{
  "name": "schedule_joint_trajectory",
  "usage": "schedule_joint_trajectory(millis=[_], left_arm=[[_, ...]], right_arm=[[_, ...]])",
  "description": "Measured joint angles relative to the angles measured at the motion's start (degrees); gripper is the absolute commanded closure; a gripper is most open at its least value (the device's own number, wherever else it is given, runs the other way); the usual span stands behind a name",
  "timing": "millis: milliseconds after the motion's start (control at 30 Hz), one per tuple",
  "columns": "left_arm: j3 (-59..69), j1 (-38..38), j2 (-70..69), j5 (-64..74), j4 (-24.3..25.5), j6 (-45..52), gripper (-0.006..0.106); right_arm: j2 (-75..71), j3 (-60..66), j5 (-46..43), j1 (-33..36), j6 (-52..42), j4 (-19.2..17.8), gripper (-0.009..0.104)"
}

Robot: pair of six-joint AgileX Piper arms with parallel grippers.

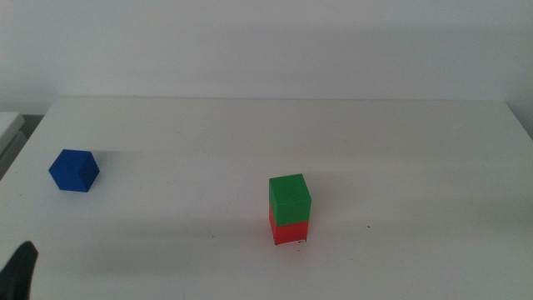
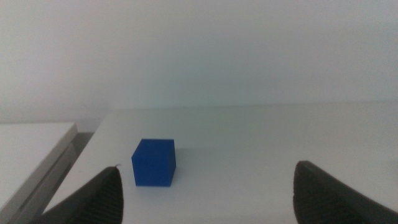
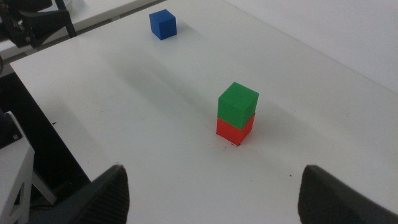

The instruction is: Stack red cubes first, then green, then blue cubes in a specific spot.

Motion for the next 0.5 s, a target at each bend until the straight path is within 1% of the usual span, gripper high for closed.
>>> schedule_joint_trajectory(millis=[67, 133, 233, 333, 433, 500], left_arm=[[-3.67, 0.00, 4.36, 2.74, 0.00, 0.00, 0.007], [-11.50, 0.00, 12.05, 8.22, -1.62, 0.00, 0.007], [-25.98, 0.00, 24.04, 20.14, -3.81, 0.10, 0.007], [-37.02, 0.00, 34.53, 33.52, -4.45, 0.10, 0.007], [-44.32, 0.00, 43.30, 44.68, -4.69, 0.10, 0.007], [-47.48, 0.00, 48.28, 48.66, -4.78, 0.10, 0.007]], right_arm=[[0.00, 0.00, 0.00, 0.00, 0.00, 0.00, 0.007], [0.00, 0.00, 0.00, 0.00, 0.00, 0.00, 0.007], [0.00, 0.00, 0.00, 0.00, 0.00, 0.00, 0.007], [0.00, 0.00, 0.00, 0.00, 0.00, 0.00, 0.007], [0.00, 0.00, 0.00, 0.00, 0.00, 0.00, 0.007], [0.00, 0.00, 0.00, 0.00, 0.00, 0.00, 0.007]])
